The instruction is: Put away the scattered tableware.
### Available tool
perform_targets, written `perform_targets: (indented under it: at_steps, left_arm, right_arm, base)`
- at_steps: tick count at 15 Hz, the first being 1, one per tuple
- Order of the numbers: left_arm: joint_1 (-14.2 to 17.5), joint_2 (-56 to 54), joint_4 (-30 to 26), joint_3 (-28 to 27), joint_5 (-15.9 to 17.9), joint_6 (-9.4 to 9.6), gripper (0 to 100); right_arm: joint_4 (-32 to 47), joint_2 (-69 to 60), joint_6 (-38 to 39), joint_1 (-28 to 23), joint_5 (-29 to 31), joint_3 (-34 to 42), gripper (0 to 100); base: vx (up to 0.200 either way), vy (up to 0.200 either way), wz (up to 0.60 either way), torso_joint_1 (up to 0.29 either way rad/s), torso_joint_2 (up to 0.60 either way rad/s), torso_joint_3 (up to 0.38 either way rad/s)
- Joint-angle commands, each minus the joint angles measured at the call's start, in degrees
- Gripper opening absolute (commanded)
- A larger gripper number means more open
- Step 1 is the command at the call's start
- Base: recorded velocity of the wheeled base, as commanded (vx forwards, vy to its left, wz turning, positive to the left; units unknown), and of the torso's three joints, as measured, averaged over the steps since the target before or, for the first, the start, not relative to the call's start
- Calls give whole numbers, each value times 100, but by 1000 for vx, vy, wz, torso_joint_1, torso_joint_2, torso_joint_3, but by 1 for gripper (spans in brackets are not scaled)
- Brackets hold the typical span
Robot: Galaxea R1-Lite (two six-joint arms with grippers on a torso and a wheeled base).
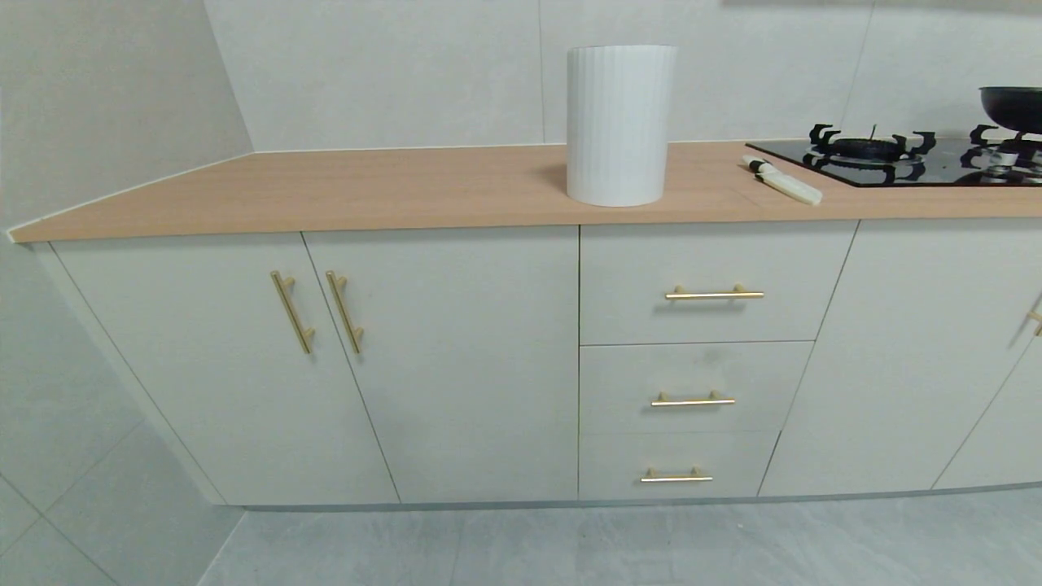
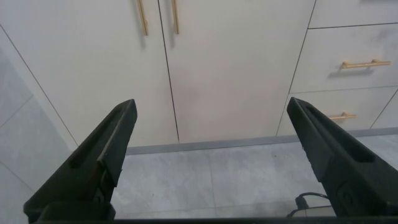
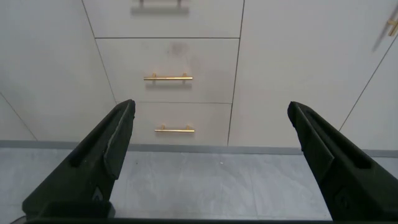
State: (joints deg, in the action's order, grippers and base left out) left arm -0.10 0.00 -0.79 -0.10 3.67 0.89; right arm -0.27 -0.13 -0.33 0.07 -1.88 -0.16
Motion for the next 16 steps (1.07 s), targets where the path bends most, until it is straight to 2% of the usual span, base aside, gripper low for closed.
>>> perform_targets:
  at_steps: [1,12,16]
  left_arm:
    - [1,0,0,1,2,-1,100]
    - [1,0,0,1,2,16,100]
    - [1,0,0,1,2,8,100]
  right_arm:
    - [18,13,15,1,12,16,100]
    - [18,13,50,1,21,16,100]
    - [18,13,50,1,21,16,100]
  base:
    - [0,0,0,0,0,0]
    - [0,0,0,0,0,0]
    - [200,0,0,4,-2,5]
